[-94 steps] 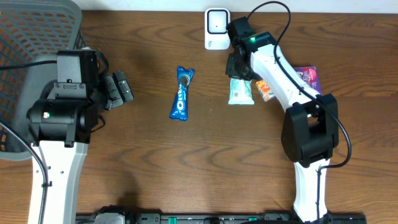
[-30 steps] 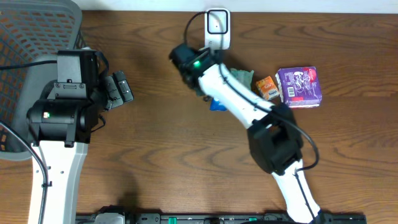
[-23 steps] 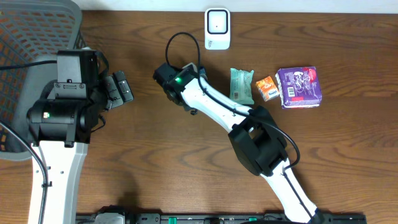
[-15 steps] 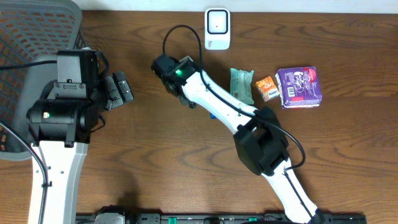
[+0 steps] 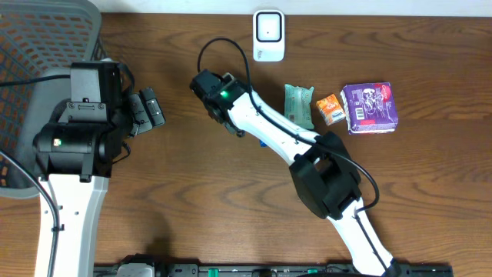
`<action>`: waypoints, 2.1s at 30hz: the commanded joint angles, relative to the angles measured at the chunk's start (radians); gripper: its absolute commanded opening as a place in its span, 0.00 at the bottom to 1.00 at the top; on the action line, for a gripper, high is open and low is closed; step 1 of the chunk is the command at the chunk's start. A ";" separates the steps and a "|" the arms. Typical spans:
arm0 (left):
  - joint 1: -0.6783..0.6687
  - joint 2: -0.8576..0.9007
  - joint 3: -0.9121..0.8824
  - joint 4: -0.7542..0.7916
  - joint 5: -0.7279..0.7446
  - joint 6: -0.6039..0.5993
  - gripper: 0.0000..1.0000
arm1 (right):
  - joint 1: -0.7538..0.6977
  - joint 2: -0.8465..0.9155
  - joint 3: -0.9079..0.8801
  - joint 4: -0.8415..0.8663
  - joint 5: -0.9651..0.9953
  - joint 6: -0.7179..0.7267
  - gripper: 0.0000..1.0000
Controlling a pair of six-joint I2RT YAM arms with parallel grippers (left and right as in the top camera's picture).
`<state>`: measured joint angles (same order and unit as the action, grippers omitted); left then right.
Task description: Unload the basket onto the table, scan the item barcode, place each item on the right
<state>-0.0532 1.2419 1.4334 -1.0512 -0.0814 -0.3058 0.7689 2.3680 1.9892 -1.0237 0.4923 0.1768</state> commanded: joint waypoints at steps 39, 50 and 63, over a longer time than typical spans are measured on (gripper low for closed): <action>0.003 0.004 0.011 -0.004 -0.009 0.013 0.98 | 0.059 -0.021 -0.011 0.021 0.187 -0.051 0.50; 0.003 0.004 0.011 -0.004 -0.009 0.013 0.98 | 0.016 0.008 -0.090 0.074 0.123 -0.017 0.50; 0.003 0.004 0.011 -0.004 -0.009 0.013 0.98 | 0.044 0.007 -0.123 0.103 0.259 0.028 0.47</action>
<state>-0.0532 1.2419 1.4334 -1.0512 -0.0818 -0.3058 0.7830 2.3665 1.8648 -0.9165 0.5915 0.1719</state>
